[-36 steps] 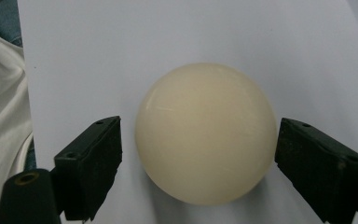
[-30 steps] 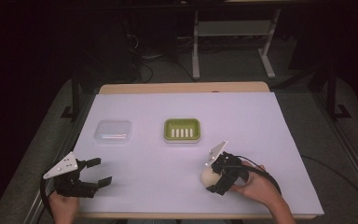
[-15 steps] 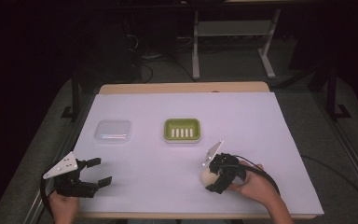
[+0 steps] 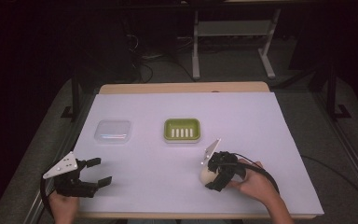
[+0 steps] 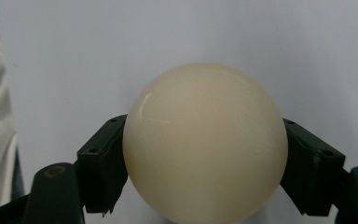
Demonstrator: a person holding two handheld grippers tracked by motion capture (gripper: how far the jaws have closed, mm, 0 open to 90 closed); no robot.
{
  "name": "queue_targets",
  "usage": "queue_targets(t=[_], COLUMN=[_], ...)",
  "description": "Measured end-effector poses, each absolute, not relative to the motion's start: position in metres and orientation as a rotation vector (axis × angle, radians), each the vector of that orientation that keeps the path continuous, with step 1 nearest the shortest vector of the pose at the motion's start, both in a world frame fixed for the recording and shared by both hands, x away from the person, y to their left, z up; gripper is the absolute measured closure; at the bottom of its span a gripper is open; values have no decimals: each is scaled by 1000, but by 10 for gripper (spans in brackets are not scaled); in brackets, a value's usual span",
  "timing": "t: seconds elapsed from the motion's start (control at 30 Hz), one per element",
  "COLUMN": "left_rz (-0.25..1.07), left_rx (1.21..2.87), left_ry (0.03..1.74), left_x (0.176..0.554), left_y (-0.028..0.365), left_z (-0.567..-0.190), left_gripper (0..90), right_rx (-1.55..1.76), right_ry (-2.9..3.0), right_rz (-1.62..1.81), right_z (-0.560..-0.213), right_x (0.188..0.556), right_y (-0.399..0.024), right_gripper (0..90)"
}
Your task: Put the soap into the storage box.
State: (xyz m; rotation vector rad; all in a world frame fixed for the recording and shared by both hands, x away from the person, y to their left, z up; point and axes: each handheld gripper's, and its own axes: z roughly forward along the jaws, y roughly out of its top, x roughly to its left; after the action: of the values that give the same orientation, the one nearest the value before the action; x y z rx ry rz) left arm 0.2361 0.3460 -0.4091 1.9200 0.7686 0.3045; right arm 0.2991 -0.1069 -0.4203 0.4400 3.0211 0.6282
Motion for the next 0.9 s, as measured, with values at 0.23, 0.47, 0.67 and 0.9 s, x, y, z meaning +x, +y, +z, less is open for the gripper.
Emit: queue_targets(t=[0.23,0.47,0.67,0.9], left_rz=[305,308,314,314], left_rx=[1921,1925,1934,1929], left_ry=[768,774,771,776], left_x=[236,237,237,237], left_y=[346,346,345,347], left_z=[-409,-409,-409,-409], left_gripper=[132,132,132,132], right_rx=[440,439,443,441], right_ry=[3012,3011,3001,2992], right_rz=[651,676,694,717], right_z=[-410,-401,-393,-383], right_x=[306,314,322,331], right_y=[-104,-100,-97,-93], right_gripper=[241,241,241,241])
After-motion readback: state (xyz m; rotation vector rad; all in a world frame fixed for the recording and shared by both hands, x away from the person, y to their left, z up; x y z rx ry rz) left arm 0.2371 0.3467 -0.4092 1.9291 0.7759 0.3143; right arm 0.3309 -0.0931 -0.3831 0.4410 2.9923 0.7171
